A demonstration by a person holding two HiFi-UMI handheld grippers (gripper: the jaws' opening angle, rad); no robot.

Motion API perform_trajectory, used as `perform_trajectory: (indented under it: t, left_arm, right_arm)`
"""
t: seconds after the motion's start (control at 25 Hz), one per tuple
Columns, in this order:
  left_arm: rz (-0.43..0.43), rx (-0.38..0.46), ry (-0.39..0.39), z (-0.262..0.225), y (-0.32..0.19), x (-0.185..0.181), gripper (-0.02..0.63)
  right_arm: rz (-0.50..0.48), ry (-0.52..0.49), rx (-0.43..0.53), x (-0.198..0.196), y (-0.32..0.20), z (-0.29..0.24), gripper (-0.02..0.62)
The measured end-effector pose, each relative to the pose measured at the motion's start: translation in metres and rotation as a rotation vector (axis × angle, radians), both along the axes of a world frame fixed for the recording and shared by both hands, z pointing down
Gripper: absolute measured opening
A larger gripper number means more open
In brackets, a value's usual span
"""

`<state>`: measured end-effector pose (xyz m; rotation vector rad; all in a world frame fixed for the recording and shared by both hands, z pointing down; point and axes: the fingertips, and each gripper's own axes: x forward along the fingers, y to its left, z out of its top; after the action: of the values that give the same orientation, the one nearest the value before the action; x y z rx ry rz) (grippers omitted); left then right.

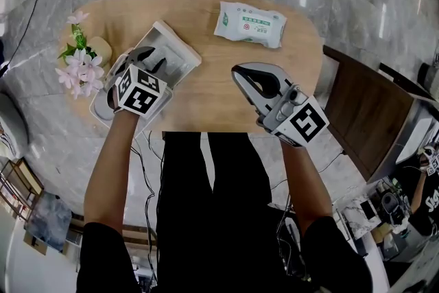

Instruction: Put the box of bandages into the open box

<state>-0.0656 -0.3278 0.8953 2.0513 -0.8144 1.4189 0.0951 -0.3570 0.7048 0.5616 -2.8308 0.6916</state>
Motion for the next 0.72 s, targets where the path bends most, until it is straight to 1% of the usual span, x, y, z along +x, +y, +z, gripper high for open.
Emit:
perform_trajectory:
  t: [0.16,0.32,0.44,0.56,0.72]
  left_arm:
    - [-0.050,0.044,0.030,-0.014,-0.003,-0.005,0.164]
    - [-0.117,0.115,0.125,-0.048,-0.009,-0.005,0.141]
    - [-0.133,0.202,0.208,-0.095,-0.014,0.000,0.117]
    - [-0.152,0.283,0.307,-0.154,-0.014,0.005,0.088]
    - [-0.159,0.408,0.420,-0.241,-0.021,0.004,0.052]
  right_arm:
    - [0.003,0.000,0.014,-0.003,0.001,-0.005,0.011]
    - [0.002,-0.003,0.045,-0.010,0.004,-0.023,0.011]
    - [0.010,-0.011,0.077,-0.017,0.009,-0.051,0.011]
    - [0.015,-0.012,0.112,-0.024,0.014,-0.088,0.011]
    - [0.049,-0.014,0.209,-0.030,0.010,-0.155,0.011]
